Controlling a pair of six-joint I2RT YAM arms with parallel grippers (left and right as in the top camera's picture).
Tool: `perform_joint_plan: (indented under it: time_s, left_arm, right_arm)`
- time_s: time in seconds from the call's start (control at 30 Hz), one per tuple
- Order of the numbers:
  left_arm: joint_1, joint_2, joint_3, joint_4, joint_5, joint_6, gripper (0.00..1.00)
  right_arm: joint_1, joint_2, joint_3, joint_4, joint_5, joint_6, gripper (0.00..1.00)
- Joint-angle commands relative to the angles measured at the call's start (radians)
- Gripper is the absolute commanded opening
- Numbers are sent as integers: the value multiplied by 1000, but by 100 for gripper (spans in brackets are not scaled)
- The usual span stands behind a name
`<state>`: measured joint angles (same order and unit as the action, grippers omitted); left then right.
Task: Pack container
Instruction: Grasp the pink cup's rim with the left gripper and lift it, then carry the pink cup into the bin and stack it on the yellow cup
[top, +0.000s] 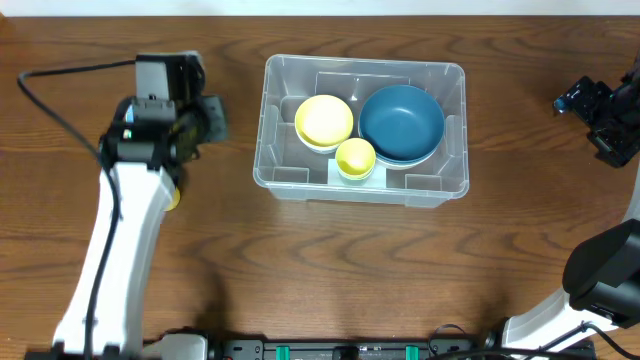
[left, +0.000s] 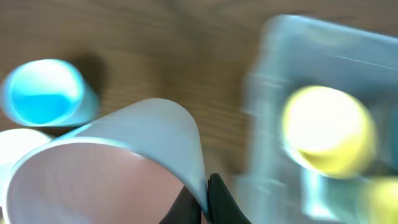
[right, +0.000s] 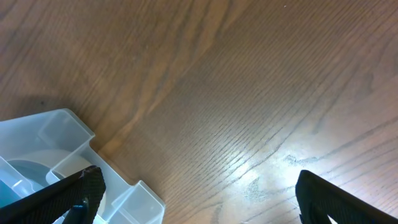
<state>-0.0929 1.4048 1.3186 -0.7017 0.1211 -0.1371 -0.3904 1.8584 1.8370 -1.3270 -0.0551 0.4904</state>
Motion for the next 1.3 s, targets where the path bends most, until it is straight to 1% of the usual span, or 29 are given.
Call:
perform_joint_plan:
  time_s: [0.0,0.07,0.27,0.4,0.47,0.83,1.27]
  left_arm:
    - [-82,-63,6,-24,135,-9,6]
    - [-154,-84,6,-31,141,-7,6]
    - [-364,-75,6,-23,140,59,6]
    - [-462,-42,6,-14,131,111,6]
    - [-493,-20,6,-11,102,111,6]
    - [-544,139,6,53,92,119,6]
    - [-544,159,6,114,93,118,6]
  right_arm:
    - [-1,-7,-2,0,2,10,99]
    - [-1,-7,-2,0,2,10,99]
    - [-1,-7,-2,0,2,10,99]
    - [-2,-7,-2,0,2,10,99]
    - [-2,-7,-2,0,2,10,99]
    - [-2,-7,-2,0,2,10,99]
    - [-2,-7,-2,0,2,10,99]
